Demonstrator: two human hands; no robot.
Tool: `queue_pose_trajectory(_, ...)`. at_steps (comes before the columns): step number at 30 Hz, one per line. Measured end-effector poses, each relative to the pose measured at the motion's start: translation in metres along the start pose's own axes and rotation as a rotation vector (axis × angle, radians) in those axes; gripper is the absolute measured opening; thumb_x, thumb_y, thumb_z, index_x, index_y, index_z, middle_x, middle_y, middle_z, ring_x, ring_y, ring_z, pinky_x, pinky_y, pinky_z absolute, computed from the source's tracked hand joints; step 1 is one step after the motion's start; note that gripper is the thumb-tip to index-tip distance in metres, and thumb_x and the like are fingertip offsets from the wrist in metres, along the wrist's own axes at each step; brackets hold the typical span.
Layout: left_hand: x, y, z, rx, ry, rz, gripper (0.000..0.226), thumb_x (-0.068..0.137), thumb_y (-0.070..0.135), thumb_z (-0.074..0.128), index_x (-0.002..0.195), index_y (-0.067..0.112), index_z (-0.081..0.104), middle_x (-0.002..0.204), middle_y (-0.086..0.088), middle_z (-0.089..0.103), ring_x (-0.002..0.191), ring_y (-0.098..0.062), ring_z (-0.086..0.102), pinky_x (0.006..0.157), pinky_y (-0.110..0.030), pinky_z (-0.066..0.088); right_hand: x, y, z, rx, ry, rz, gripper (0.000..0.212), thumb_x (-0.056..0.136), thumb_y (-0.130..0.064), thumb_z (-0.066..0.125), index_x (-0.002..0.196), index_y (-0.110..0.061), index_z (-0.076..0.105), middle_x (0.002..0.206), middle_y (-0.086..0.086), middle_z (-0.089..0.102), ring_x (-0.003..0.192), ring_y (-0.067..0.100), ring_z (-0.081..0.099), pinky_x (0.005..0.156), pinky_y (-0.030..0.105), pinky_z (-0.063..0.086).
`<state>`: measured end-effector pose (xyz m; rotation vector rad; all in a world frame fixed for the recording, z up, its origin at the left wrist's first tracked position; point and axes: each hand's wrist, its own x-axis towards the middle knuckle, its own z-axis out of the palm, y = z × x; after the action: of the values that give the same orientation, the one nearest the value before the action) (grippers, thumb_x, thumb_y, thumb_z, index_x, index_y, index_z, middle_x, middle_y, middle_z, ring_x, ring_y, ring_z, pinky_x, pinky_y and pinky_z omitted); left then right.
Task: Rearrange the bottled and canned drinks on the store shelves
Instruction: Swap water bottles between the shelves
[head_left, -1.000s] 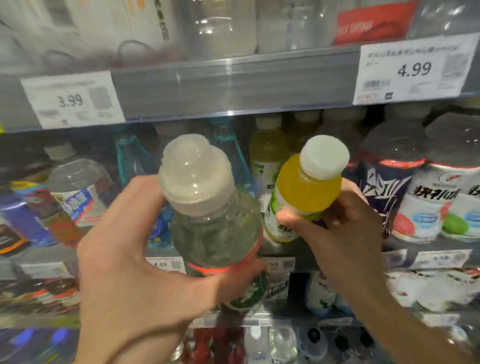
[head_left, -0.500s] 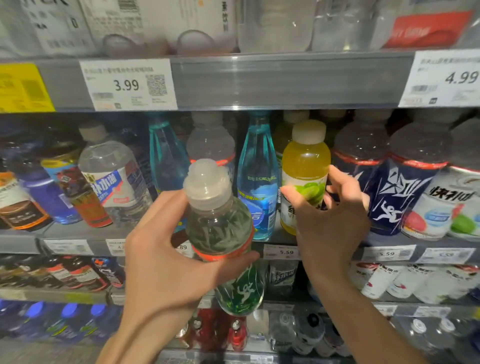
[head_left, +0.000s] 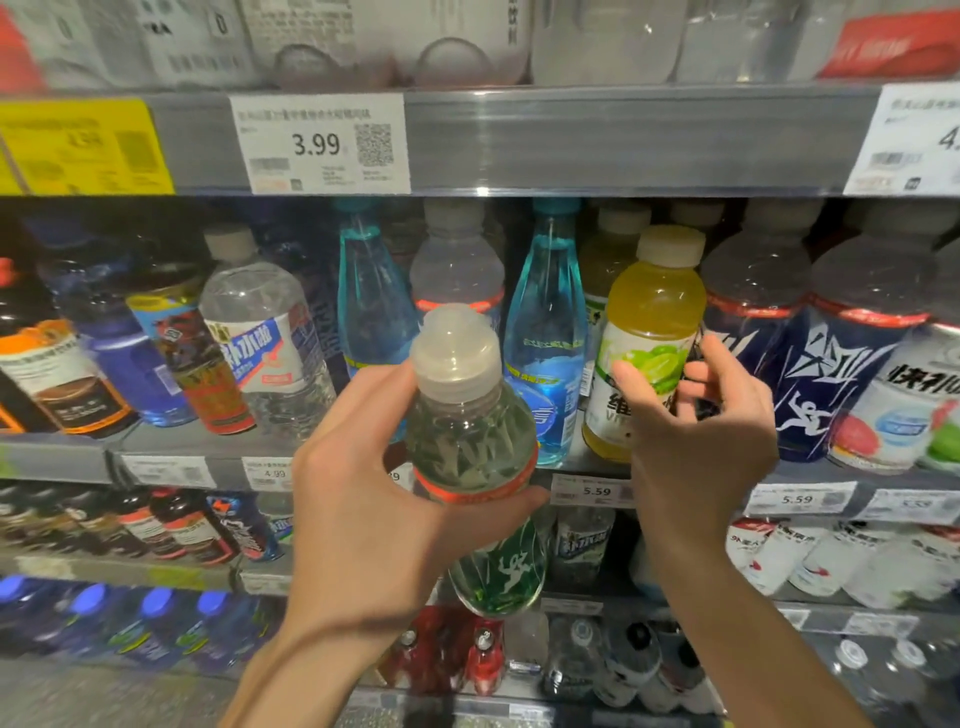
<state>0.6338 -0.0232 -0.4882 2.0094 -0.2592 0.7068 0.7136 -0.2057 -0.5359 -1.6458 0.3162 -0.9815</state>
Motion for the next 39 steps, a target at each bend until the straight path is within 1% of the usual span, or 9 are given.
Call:
queue_pose_trajectory(5, 0.001, 0.002, -0.004, -0.048, 0.02, -0.045, 0.075, 0.04, 0.038, 0.095, 0.11, 0.037, 0.068, 0.101, 0.016, 0.066, 0.099, -0.006, 0.065, 0.075, -0.009, 0.05, -0.041, -0.011, -0.031, 0.037, -0.126, -0.034, 0.045, 0.081, -0.02, 0.082, 0.118, -0.036, 0.062, 0.108, -0.001, 0.063, 0.094, 0.019, 0.064, 0.079, 0.024, 0.053)
queue_pose_trajectory(10, 0.001, 0.0, -0.02, -0.011, -0.036, -0.058, 0.078, 0.041, 0.045, 0.094, 0.111, 0.024, 0.069, 0.102, 0.009, 0.064, 0.097, -0.013, 0.065, 0.075, -0.026, 0.057, -0.065, -0.055, -0.044, 0.2, -0.929, -0.128, 0.063, 0.076, -0.016, 0.076, 0.134, -0.029, 0.054, 0.13, -0.008, 0.064, 0.121, 0.018, 0.063, 0.094, 0.03, 0.054)
queue_pose_trajectory(13, 0.02, -0.015, -0.037, -0.084, -0.103, -0.281, 0.089, 0.018, 0.057, 0.089, 0.096, 0.019, 0.066, 0.094, 0.008, 0.065, 0.089, -0.01, 0.064, 0.088, -0.025, 0.056, -0.065, -0.073, -0.041, 0.219, -1.109, -0.049, 0.086, 0.073, -0.005, 0.087, 0.144, -0.027, 0.043, 0.137, -0.015, 0.06, 0.129, 0.01, 0.058, 0.1, 0.022, 0.05)
queue_pose_trajectory(17, 0.03, 0.007, -0.044, 0.06, -0.293, -0.281, 0.051, 0.043, 0.058, 0.044, 0.085, 0.05, 0.072, 0.079, 0.056, 0.051, 0.092, 0.016, 0.061, 0.074, 0.001, 0.04, -0.071, -0.086, -0.031, 0.298, -1.077, 0.085, 0.081, 0.061, -0.014, 0.092, 0.13, -0.036, 0.055, 0.123, -0.01, 0.069, 0.113, 0.013, 0.068, 0.087, 0.027, 0.057)
queue_pose_trajectory(20, 0.007, 0.028, -0.048, -0.01, -0.11, -0.097, 0.086, 0.05, 0.051, 0.088, 0.13, 0.03, 0.064, 0.115, 0.033, 0.065, 0.114, -0.001, 0.064, 0.086, -0.012, 0.051, -0.073, -0.088, -0.028, 0.301, -1.004, 0.126, 0.075, 0.053, -0.019, 0.092, 0.118, -0.039, 0.061, 0.114, -0.013, 0.073, 0.103, 0.01, 0.072, 0.079, 0.026, 0.059)
queue_pose_trajectory(25, -0.018, 0.011, -0.046, -0.17, -0.152, -0.135, 0.11, 0.049, 0.04, 0.096, 0.147, 0.035, 0.046, 0.139, 0.019, 0.058, 0.129, -0.002, 0.055, 0.095, -0.02, 0.052, -0.075, -0.085, -0.032, 0.329, -1.006, 0.211, 0.087, 0.037, -0.011, 0.099, 0.113, -0.036, 0.066, 0.106, -0.01, 0.076, 0.094, 0.009, 0.074, 0.072, 0.018, 0.057)
queue_pose_trajectory(28, -0.027, 0.0, -0.046, -0.189, -0.148, -0.219, 0.093, 0.054, 0.036, 0.091, 0.139, 0.028, 0.053, 0.129, 0.02, 0.064, 0.122, 0.0, 0.06, 0.094, -0.019, 0.052, -0.074, -0.085, -0.03, 0.314, -1.009, 0.205, 0.087, 0.039, 0.009, 0.097, 0.111, -0.027, 0.064, 0.101, -0.009, 0.077, 0.089, 0.008, 0.075, 0.071, 0.017, 0.057)
queue_pose_trajectory(33, -0.033, -0.014, -0.055, -0.114, -0.097, -0.289, 0.038, 0.09, 0.051, 0.053, 0.124, 0.038, 0.061, 0.122, 0.023, 0.067, 0.119, -0.001, 0.061, 0.096, -0.025, 0.052, -0.074, -0.085, -0.023, 0.287, -0.932, 0.177, 0.078, 0.036, -0.026, 0.104, 0.103, -0.039, 0.066, 0.101, -0.019, 0.074, 0.093, 0.0, 0.071, 0.073, 0.01, 0.054)
queue_pose_trajectory(39, 0.018, -0.054, -0.056, 0.065, 0.165, -0.251, 0.021, 0.085, 0.032, 0.072, 0.105, 0.031, 0.066, 0.092, 0.008, 0.067, 0.081, -0.001, 0.063, 0.068, -0.014, 0.046, -0.085, -0.071, -0.008, 0.314, -0.827, 0.175, 0.082, 0.029, -0.059, 0.095, 0.105, -0.057, 0.063, 0.109, -0.018, 0.074, 0.1, 0.003, 0.071, 0.077, 0.012, 0.055)
